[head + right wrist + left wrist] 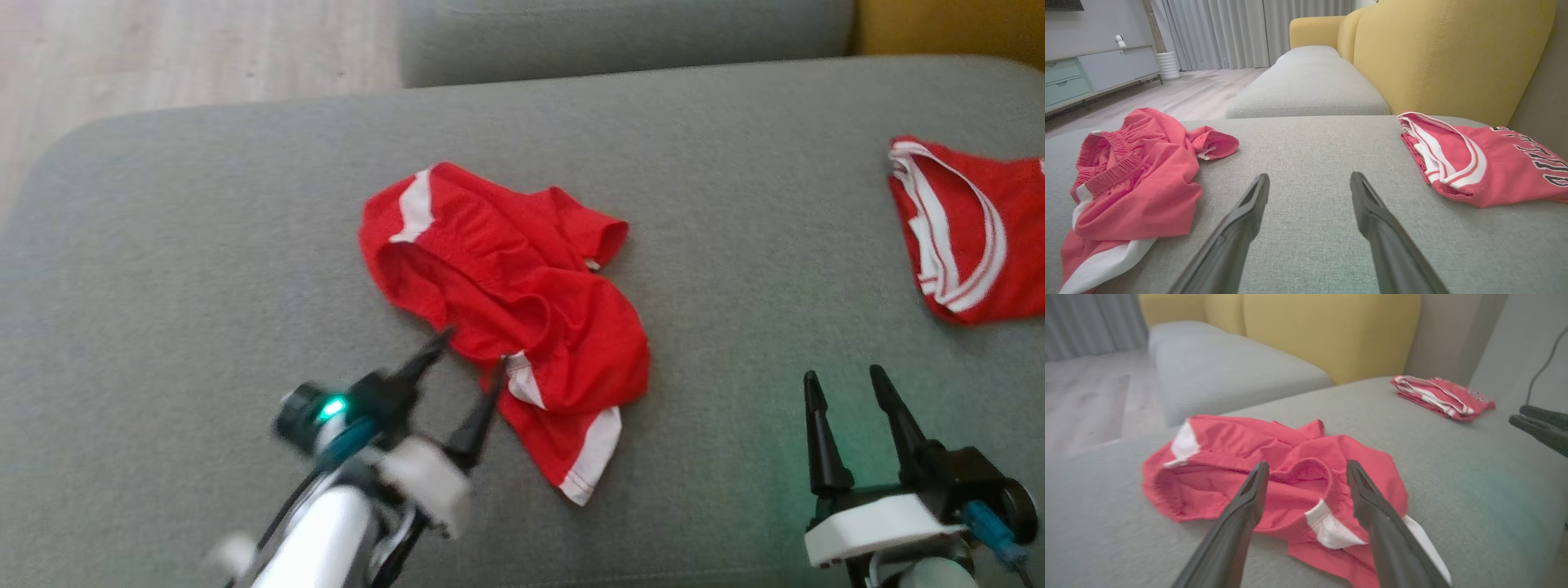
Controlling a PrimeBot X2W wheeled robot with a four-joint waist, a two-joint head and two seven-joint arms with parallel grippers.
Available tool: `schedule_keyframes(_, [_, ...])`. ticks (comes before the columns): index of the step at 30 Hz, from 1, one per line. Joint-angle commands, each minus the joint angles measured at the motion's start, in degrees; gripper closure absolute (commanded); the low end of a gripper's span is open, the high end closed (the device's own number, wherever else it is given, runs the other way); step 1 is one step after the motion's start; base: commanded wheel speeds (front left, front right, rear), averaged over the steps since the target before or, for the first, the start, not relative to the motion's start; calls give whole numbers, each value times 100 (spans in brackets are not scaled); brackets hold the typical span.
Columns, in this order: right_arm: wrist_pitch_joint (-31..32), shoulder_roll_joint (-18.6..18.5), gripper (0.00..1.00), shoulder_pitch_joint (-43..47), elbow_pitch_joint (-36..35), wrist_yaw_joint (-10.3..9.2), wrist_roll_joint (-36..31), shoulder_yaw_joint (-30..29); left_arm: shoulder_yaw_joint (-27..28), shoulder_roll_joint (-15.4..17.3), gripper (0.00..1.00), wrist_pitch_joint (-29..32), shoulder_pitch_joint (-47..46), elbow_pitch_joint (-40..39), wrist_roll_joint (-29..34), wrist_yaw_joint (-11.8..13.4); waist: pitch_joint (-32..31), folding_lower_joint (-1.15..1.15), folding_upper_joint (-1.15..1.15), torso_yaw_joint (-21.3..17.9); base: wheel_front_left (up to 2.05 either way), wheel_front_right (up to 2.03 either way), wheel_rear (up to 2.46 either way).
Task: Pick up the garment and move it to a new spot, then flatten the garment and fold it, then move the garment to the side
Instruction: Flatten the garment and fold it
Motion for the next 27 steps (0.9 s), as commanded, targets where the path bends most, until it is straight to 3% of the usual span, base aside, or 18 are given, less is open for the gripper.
schedule_keyframes(1, [-62, -39, 0, -213, -182, -5, 58, 179, -23, 62, 0, 122, -416, 23, -87, -31, 110, 0, 0, -141, 0, 0, 0])
schedule_keyframes(10, [-62, -39, 0, -250, -139, -5, 96, 260, -1214, 441, 0, 969, -1668, 1350, -828, -32, 259, 0, 0, -474, 0, 0, 0])
schedule_keyframes(19, [-62, -39, 0, -307, -117, -5, 80, 259, -2055, 749, 0, 1054, -2187, 1980, -1631, -32, 280, 0, 0, -555, 0, 0, 0])
schedule_keyframes(20, [-62, -39, 0, -311, -114, -5, 80, 267, -2182, 761, 13, 1100, -2217, 2031, -1735, -32, 279, 0, 0, -561, 0, 0, 0])
schedule_keyframes(21, [-62, -39, 0, -315, -113, -5, 79, 274, -2288, 774, 33, 1138, -2250, 2071, -1856, -32, 283, 0, 0, -566, 0, 0, 0])
schedule_keyframes(22, [-62, -39, 0, -321, -111, -5, 79, 283, -2410, 793, 91, 1159, -2290, 2092, -1964, -32, 285, 0, 0, -572, 0, 0, 0])
schedule_keyframes(23, [-62, -39, 0, -326, -109, -5, 80, 290, -2509, 812, 100, 1154, -2333, 2104, -2074, -32, 286, 0, 0, -580, 0, 0, 0])
schedule_keyframes(27, [-62, -39, 0, -346, -86, -5, 94, 299, -2568, 788, 100, 1071, -2553, 1984, -2843, -33, 263, 0, 0, -606, 0, 0, 0])
